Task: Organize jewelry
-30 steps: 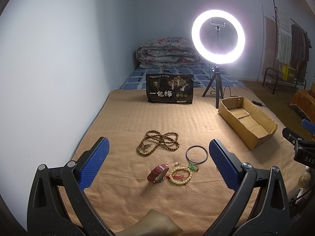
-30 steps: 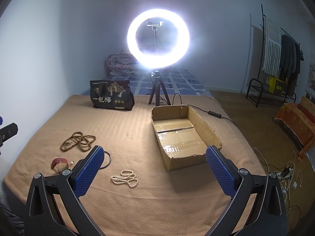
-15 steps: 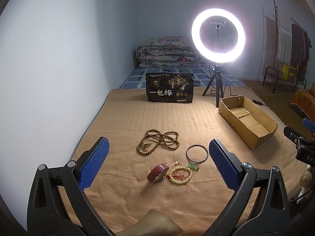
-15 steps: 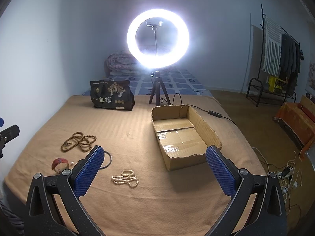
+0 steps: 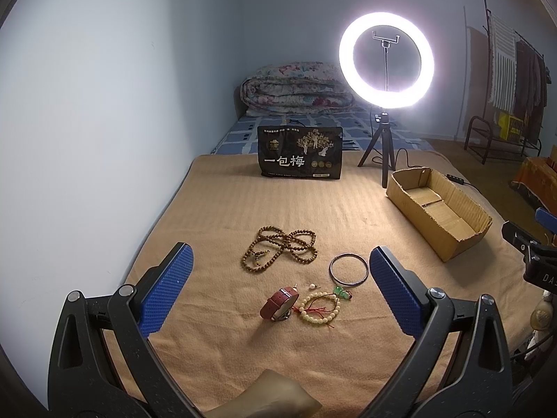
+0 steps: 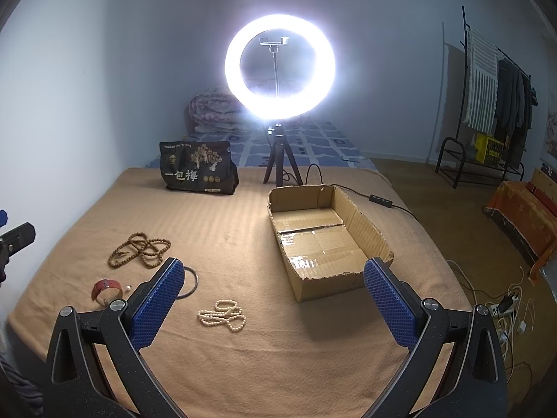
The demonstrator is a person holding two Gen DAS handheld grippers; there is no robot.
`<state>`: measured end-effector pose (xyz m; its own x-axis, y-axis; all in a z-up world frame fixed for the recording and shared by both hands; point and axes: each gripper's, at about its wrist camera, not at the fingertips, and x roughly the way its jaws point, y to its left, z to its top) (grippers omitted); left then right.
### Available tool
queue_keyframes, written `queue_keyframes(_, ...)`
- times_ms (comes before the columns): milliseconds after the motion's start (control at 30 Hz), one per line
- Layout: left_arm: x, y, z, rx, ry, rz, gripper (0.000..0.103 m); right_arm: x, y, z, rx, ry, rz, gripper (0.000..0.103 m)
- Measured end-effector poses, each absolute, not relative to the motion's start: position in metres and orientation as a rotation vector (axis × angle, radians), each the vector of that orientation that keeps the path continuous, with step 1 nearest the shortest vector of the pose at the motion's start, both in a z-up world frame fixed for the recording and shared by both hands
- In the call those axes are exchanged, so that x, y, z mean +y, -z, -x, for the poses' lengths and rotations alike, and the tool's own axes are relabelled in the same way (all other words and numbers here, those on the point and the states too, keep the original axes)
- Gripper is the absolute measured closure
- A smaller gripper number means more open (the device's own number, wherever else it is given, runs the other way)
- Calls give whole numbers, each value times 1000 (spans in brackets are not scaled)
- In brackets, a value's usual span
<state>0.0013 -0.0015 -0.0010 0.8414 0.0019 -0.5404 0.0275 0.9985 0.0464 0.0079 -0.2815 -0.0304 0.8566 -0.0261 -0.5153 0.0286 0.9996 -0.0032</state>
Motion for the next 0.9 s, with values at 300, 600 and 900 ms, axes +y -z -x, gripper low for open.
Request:
queue_keyframes(300, 6, 7, -5, 598, 10, -42, 0, -279, 32, -8, 546, 23, 3, 1)
queue_keyframes(600, 23, 20, -19, 669, 4, -6, 0, -278, 41, -18, 582, -25, 5, 1)
queue_keyframes(900, 40, 45, -34, 771, 46, 36, 2, -269, 74, -36, 682, -151, 72, 1)
